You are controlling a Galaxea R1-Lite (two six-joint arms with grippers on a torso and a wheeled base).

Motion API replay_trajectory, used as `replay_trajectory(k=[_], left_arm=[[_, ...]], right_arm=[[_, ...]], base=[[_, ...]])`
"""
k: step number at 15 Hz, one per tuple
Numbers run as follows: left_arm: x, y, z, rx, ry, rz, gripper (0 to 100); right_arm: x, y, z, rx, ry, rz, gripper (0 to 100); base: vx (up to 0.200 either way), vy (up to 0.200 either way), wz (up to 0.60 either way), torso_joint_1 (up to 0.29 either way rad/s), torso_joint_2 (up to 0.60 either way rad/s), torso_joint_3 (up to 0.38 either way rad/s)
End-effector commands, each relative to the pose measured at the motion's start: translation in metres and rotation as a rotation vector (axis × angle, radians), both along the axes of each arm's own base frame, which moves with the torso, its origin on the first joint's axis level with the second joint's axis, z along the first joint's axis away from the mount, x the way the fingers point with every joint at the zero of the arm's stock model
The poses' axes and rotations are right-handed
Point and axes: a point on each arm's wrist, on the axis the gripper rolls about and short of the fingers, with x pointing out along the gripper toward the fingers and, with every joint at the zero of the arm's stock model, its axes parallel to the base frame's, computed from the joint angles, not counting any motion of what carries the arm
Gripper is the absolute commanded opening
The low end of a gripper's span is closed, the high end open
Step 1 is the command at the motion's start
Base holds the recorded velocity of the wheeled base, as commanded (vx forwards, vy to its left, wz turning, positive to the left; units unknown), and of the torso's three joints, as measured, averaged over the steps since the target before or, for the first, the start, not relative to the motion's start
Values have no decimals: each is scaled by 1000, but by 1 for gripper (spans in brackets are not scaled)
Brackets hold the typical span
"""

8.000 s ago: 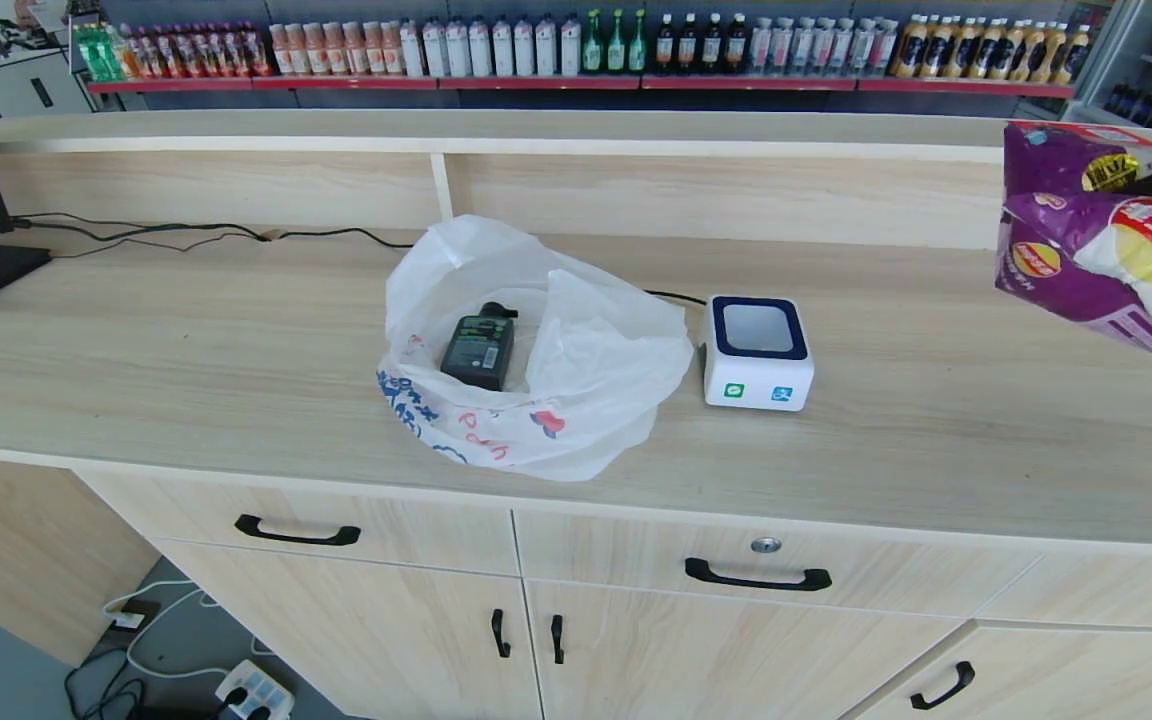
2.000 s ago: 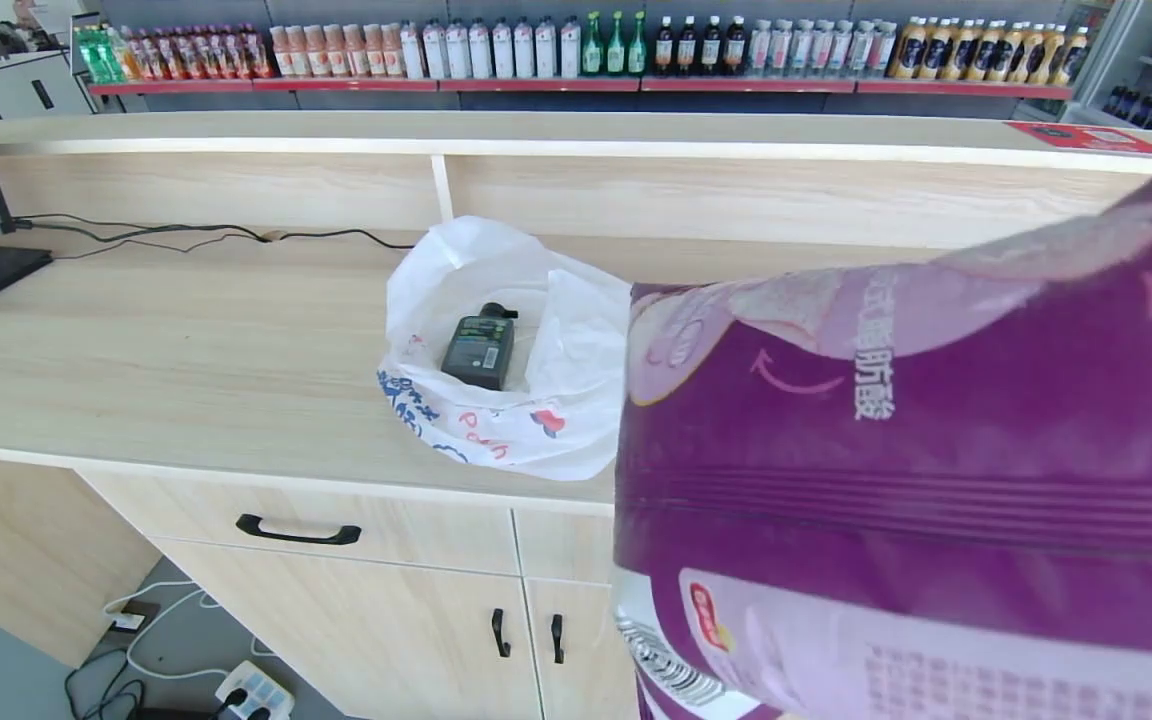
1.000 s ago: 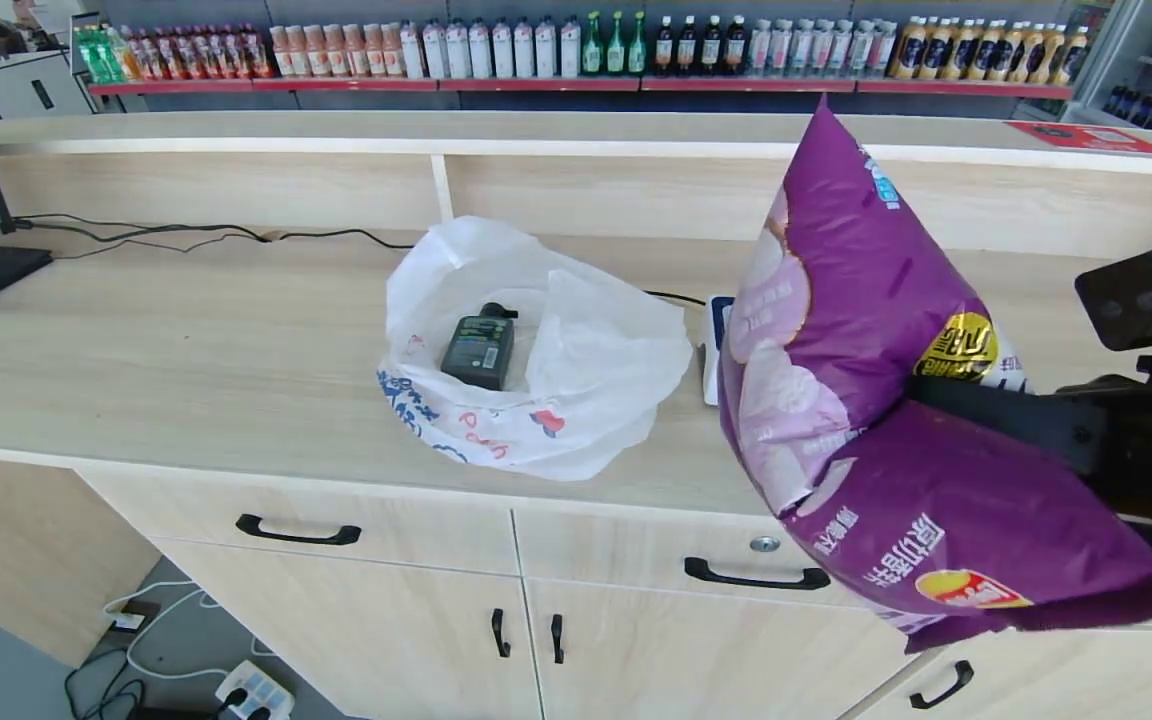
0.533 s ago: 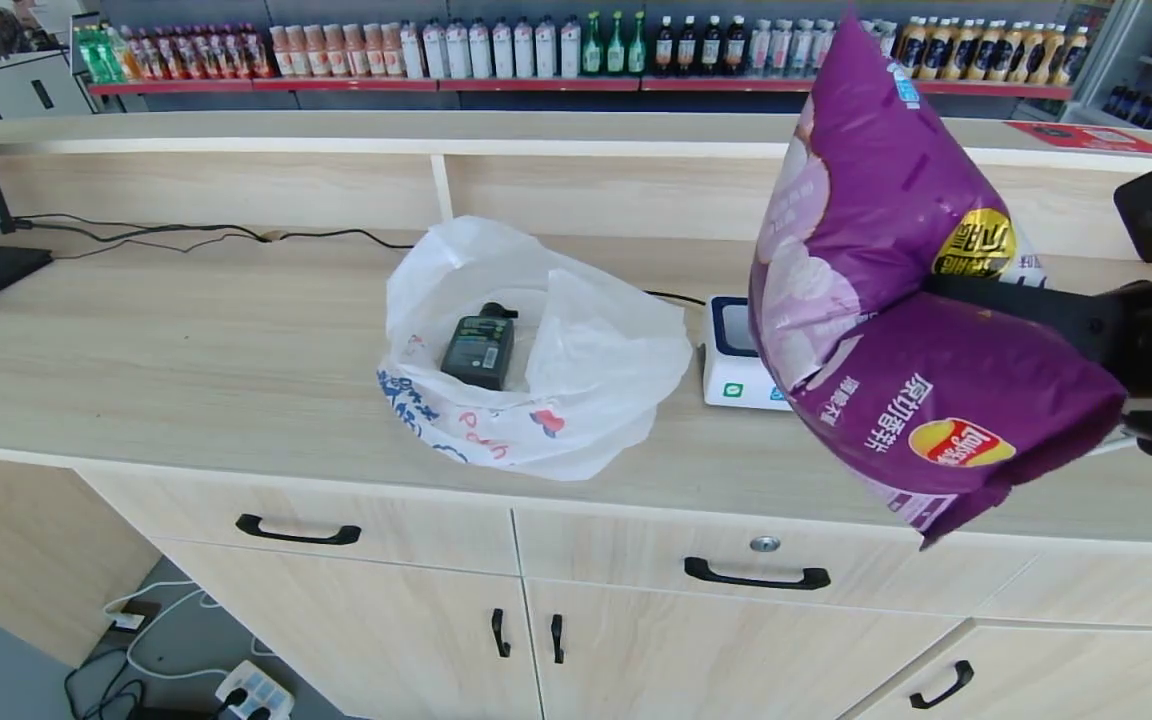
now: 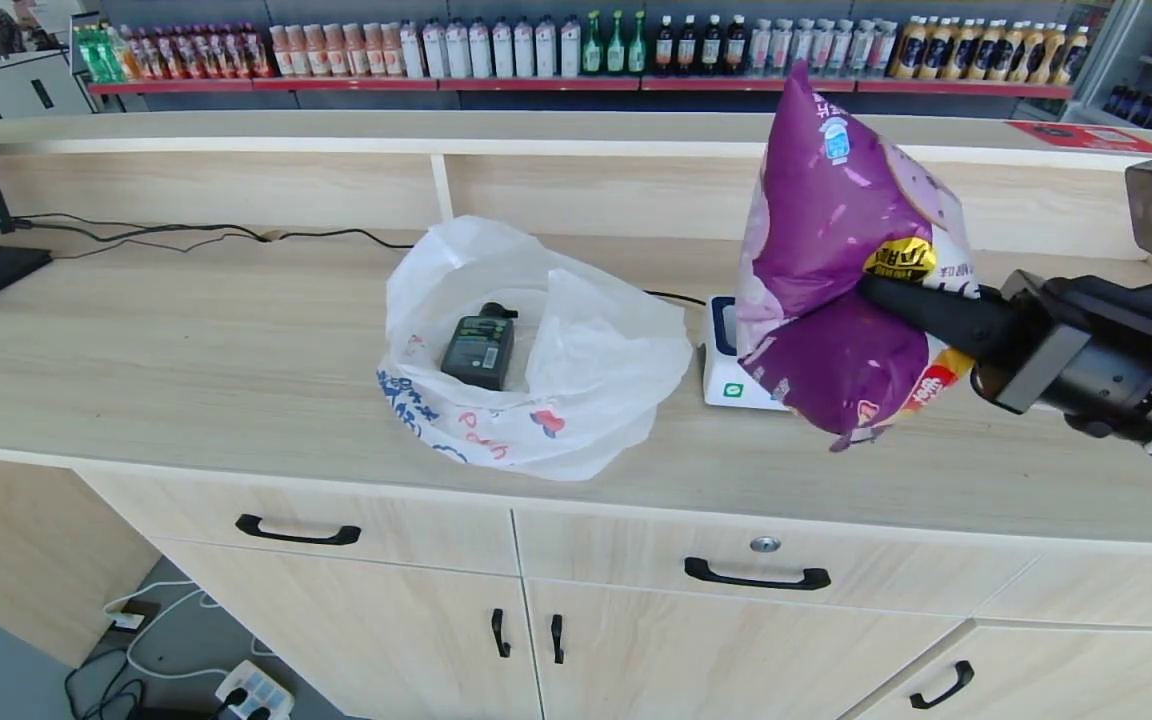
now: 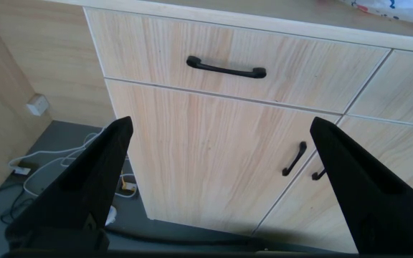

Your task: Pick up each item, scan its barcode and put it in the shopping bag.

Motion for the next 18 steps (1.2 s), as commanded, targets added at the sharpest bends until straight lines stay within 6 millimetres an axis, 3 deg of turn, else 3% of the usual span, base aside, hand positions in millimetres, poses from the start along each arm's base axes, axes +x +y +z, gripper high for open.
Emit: replay_trajectory(k=[1,4,7,8,11,13,16,18], left_arm=[[0,0,0,0,0,0,100],[0,0,0,0,0,0,100],[0,0,0,0,0,0,100],[0,0,0,0,0,2,100],[0,0,0,0,0,0,100],[0,0,0,0,0,0,100],[0,0,0,0,0,0,100],[0,0,0,0,0,0,100]], right_arm=[[9,21,-1,48,5,-132,0],[-7,69,9,120,97,-161,0],[-2,93,6,152,143,-218,0],[-1,99,-3,133,194,-242,0],[15,95,-17,81,348,-295,0],[43,91,-2,123,385,-325,0],[52,90,15,108,443,-317,0],[57,82,15,121,501,-335,0]], base=[[0,0,0,0,0,0],[0,0,0,0,0,0],[0,0,0,0,0,0],[0,0,0,0,0,0],[0,0,0,0,0,0],[0,0,0,0,0,0],[0,0,0,0,0,0],[0,0,0,0,0,0]])
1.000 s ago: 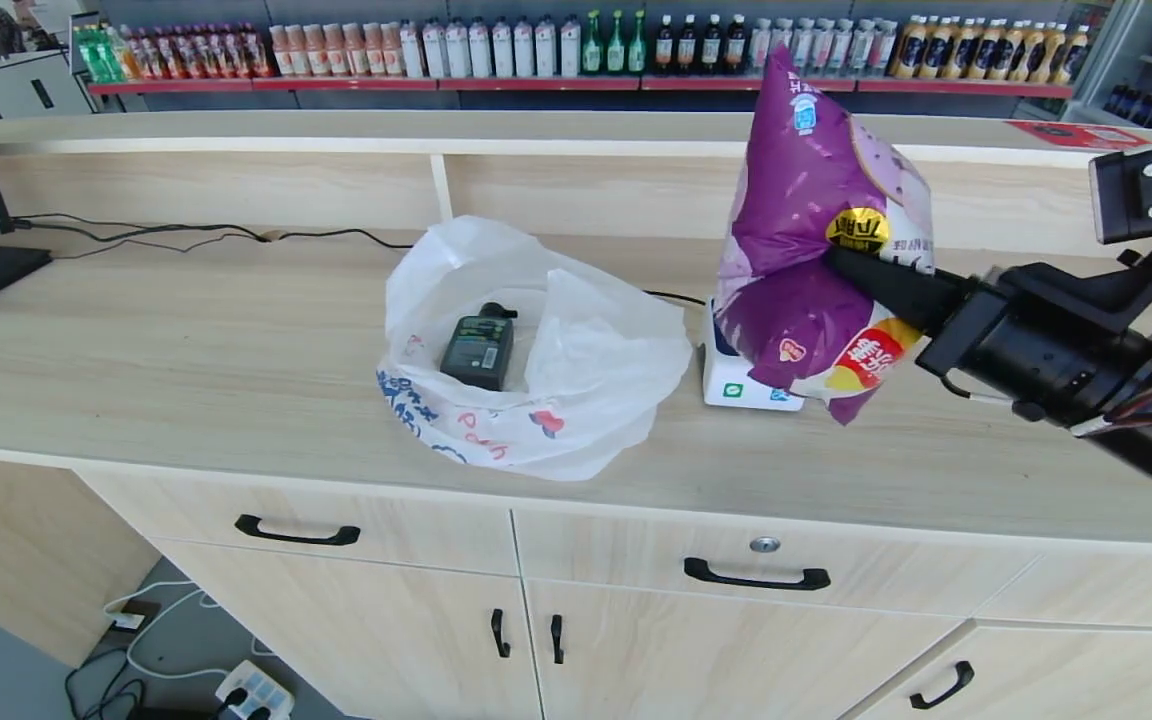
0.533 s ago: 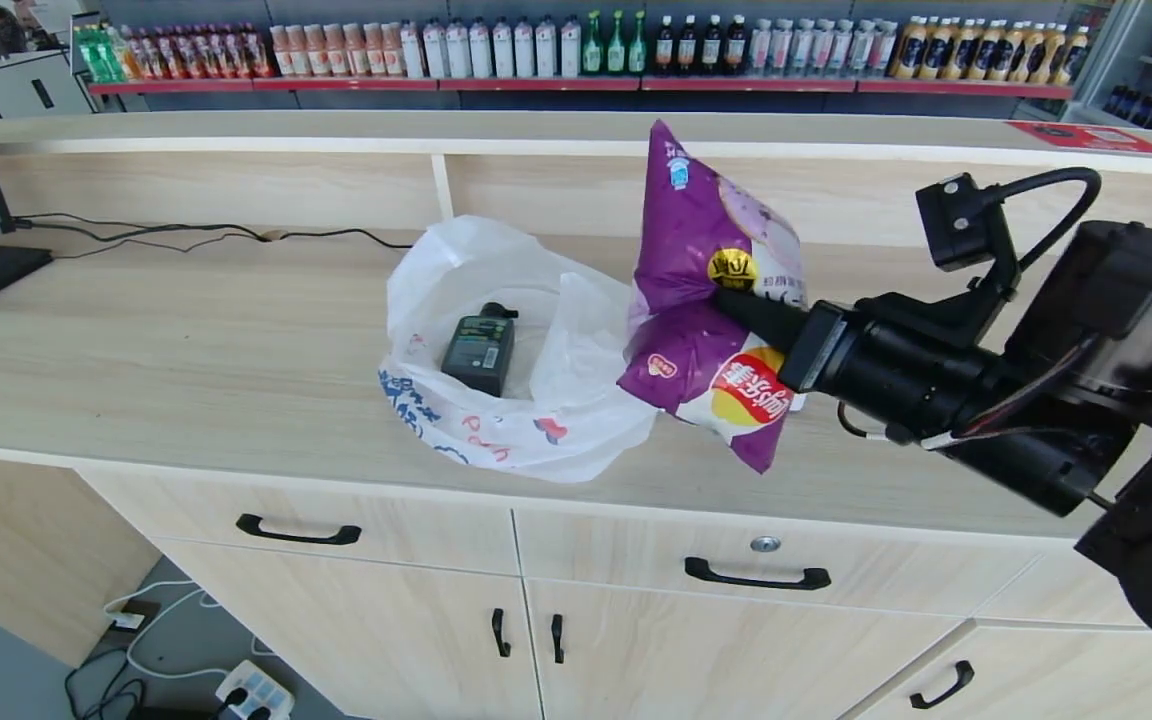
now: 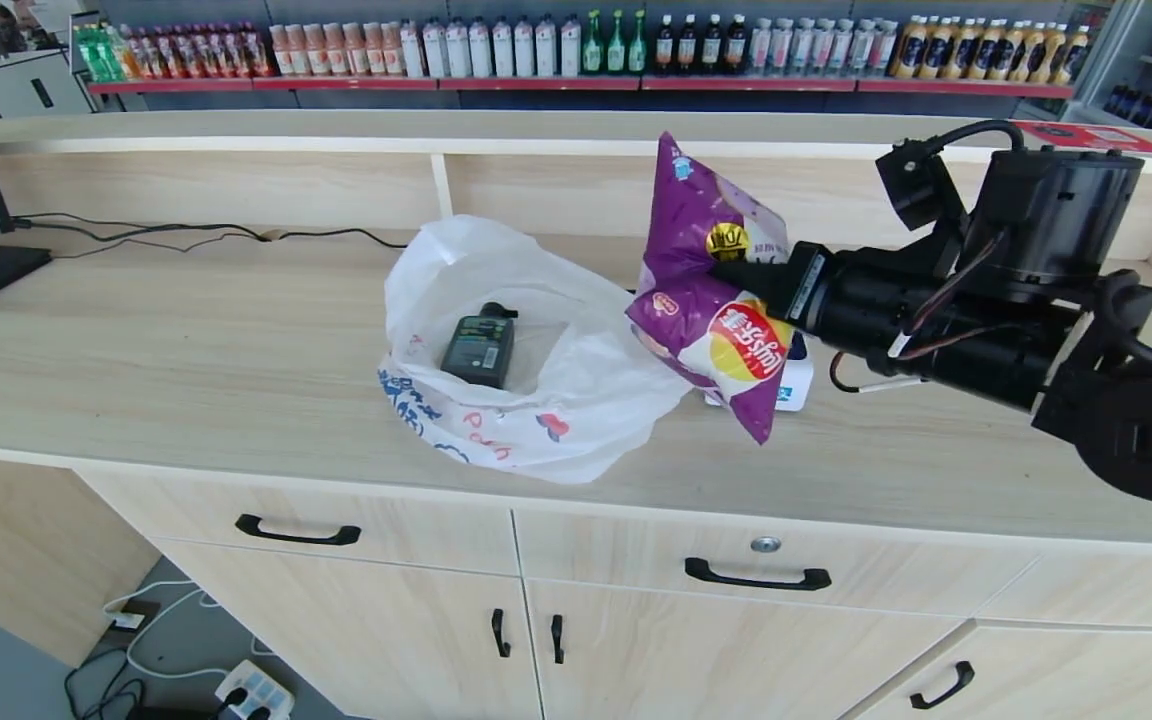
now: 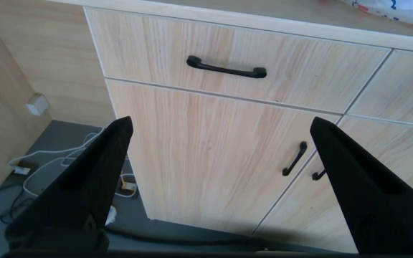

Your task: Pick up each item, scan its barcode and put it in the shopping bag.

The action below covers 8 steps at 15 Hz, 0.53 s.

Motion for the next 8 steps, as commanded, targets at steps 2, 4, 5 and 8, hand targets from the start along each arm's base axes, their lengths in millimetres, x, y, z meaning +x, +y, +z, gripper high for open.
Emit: replay_trajectory(k=[2,4,5,8], left_arm=[[0,0,0,0,0,1,100],[0,0,0,0,0,-1,100],[0,0,0,0,2,1,100],[0,0,0,0,0,-1,100]], right_arm=[[16,-20,1,21,18,-67,0],[22,-39,0,20,25,-82,0],[25,-47,-2,19,32,-90,0],[28,-50,-4,17,39,-99,0]], base=[[0,0,0,0,0,0],[0,0,0,0,0,0],[0,0,0,0,0,0],[0,0,0,0,0,0]])
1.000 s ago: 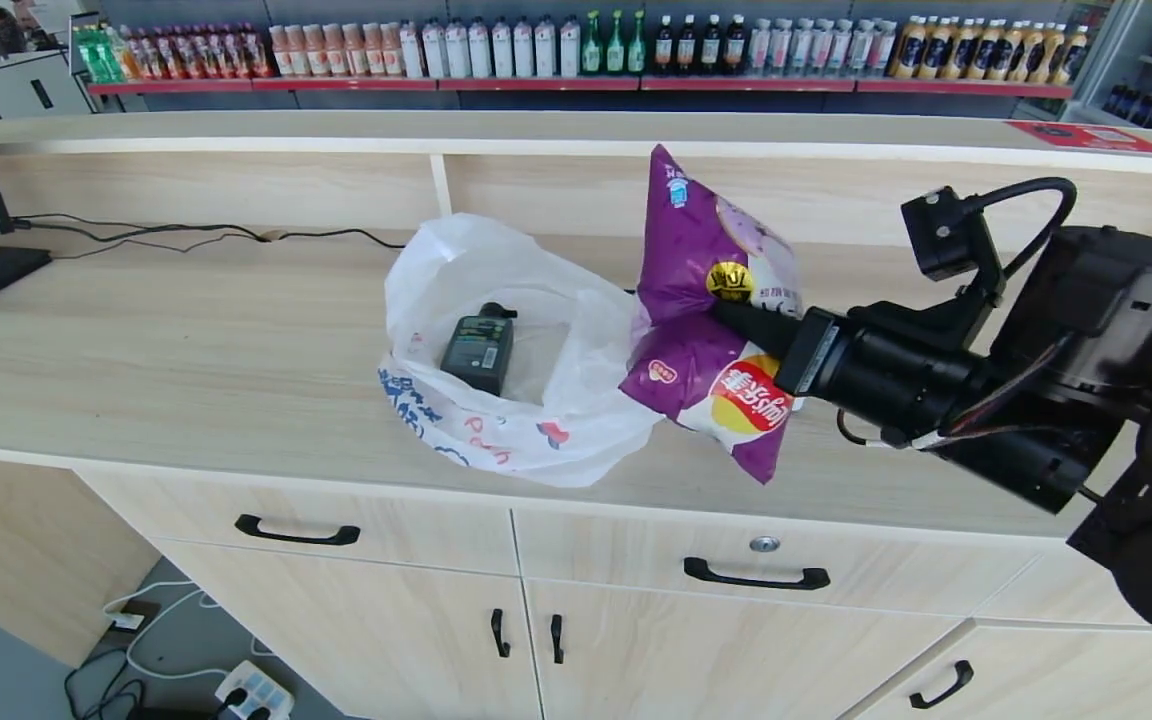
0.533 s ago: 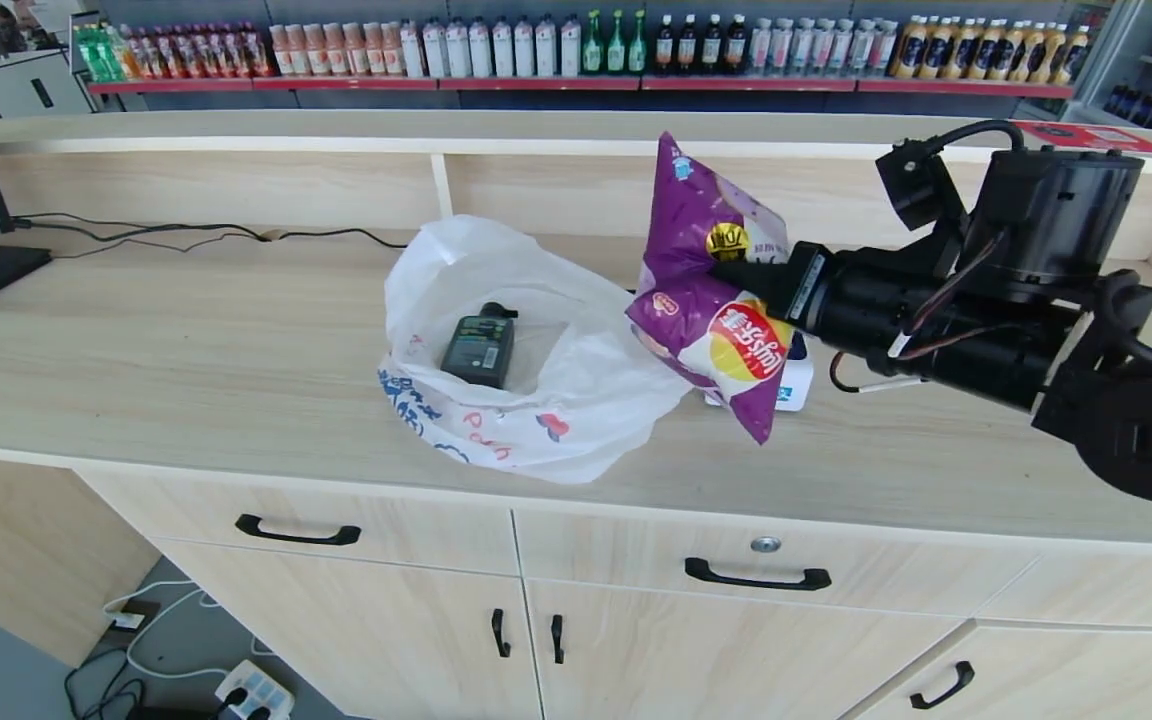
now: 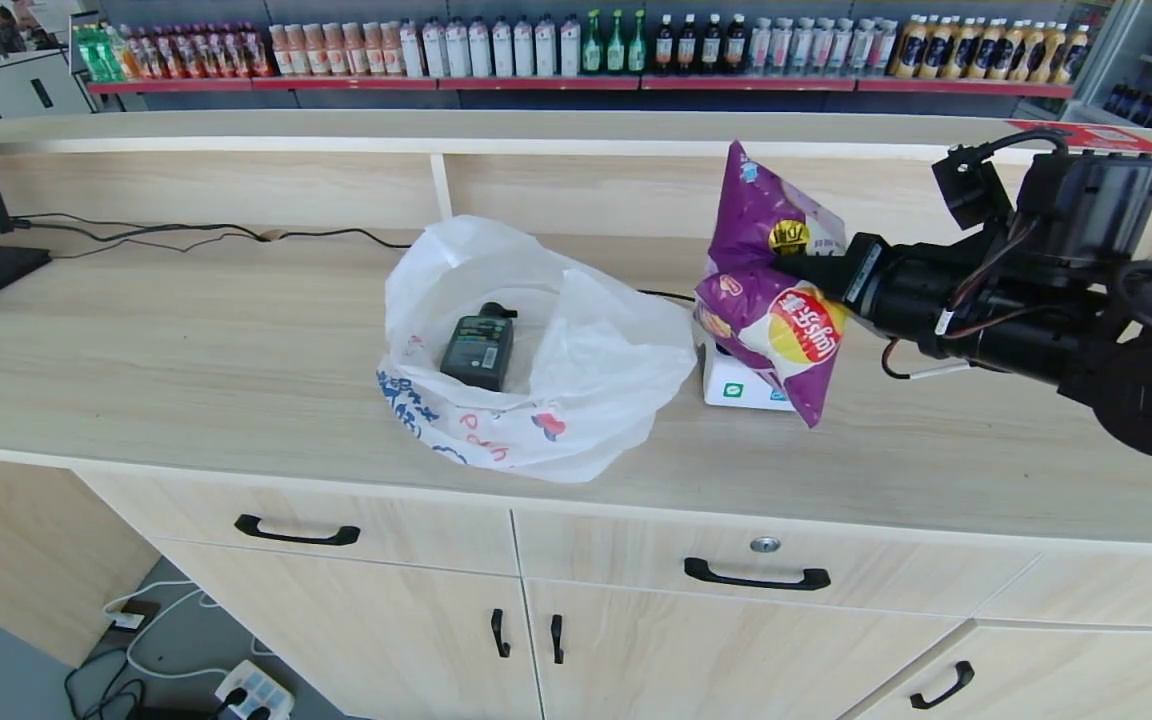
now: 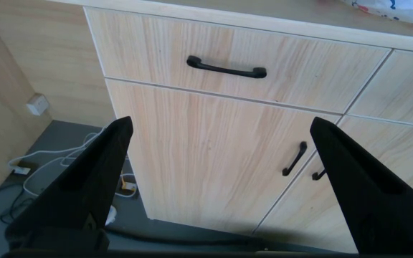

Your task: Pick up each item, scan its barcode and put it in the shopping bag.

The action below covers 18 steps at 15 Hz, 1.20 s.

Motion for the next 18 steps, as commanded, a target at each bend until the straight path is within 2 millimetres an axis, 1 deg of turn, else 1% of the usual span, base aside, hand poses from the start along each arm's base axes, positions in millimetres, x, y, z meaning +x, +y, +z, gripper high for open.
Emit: replay_trajectory(k=[1,5,6,7,8,10,11,12,13,14,15,16,18], left_arm=[[0,0,0,0,0,0,100],[0,0,0,0,0,2,100],[0,0,0,0,0,0,100],[0,0,0,0,-2,0,100],[0,0,0,0,0,0,100],[0,0,0,0,0,0,100],[0,0,0,0,2,-2,100],[0,0,0,0,0,0,100],[0,0,0,0,0,0,100],[0,0,0,0,0,0,100],[0,0,0,0,0,0,100],[0,0,0,0,0,2,100],[0,0,0,0,0,0,100]], right_arm=[[1,-2,-3,-3,9,-6,0],[-1,0,-1,-8,-3,-4,0],[-10,4,7,-7,-33,5,0],[-30,8,32,4,-119,17,0],[-44,12,45,8,-167,44,0],[-59,14,63,-31,-261,66,0],[-63,15,67,-86,-312,72,0],[-69,19,70,-130,-354,92,0],[-80,27,75,-163,-397,115,0],[-90,31,73,-200,-423,137,0],[-105,32,68,-228,-432,172,0],[-116,33,62,-231,-422,198,0],[-131,27,51,-242,-398,213,0]], base=[[0,0,0,0,0,0],[0,0,0,0,0,0],[0,0,0,0,0,0],[0,0,0,0,0,0],[0,0,0,0,0,0],[0,0,0,0,0,0],[0,0,0,0,0,0],[0,0,0,0,0,0],[0,0,0,0,0,0],[0,0,0,0,0,0],[0,0,0,0,0,0],[0,0,0,0,0,0],[0,0,0,0,0,0]])
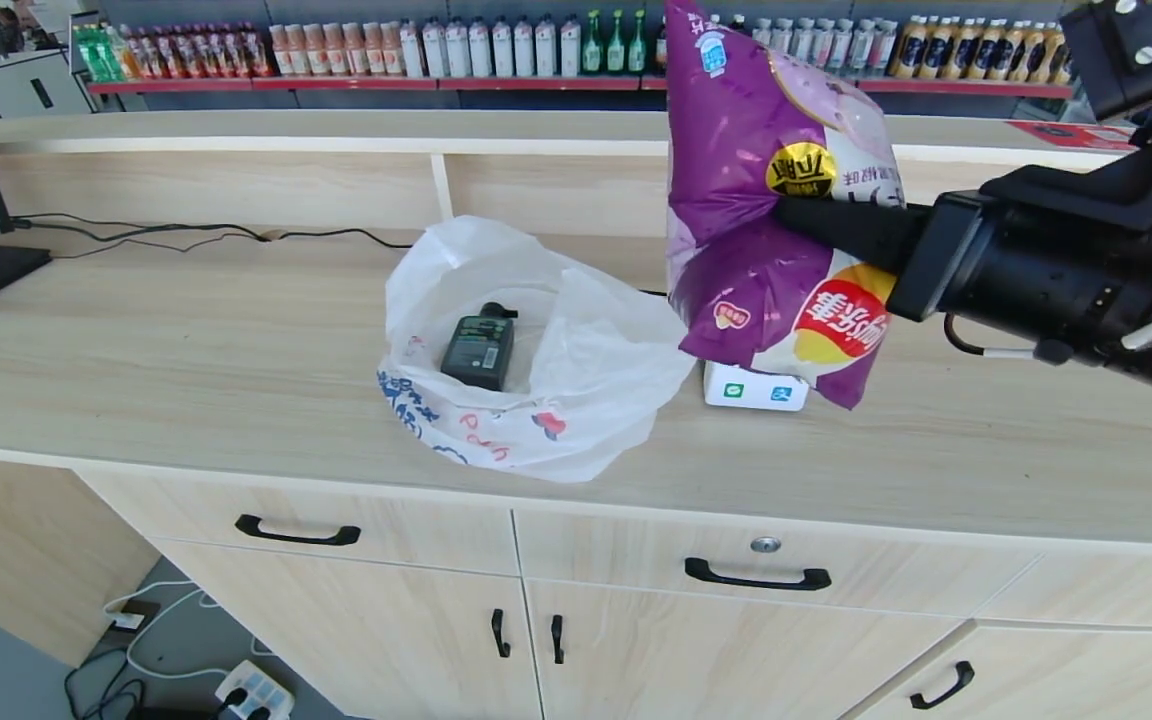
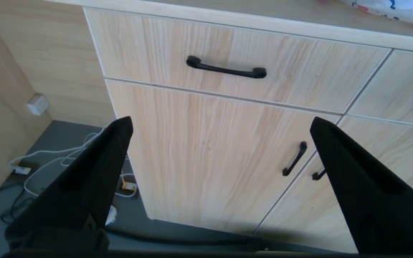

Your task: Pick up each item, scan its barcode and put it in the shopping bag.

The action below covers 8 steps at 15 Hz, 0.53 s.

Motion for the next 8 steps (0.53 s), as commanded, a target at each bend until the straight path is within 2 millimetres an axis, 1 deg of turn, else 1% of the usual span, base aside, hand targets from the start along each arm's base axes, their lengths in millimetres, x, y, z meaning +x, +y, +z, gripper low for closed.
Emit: replay_trajectory(k=[1,3,6,8], left_arm=[[0,0,0,0,0,2,100],[0,0,0,0,0,-1,100],[0,0,0,0,0,0,100],[0,0,0,0,0,-1,100]], right_arm=[[-25,-10,0,8,-13,23,0],[-27,-12,1,13,-17,15,0],[-27,-12,5,31,-14,22,0],[-27,-12,17,52,-49,24,0]], base=[[0,0,0,0,0,0],[0,0,0,0,0,0],[0,0,600,7,2,2],[0,0,600,5,0,0]])
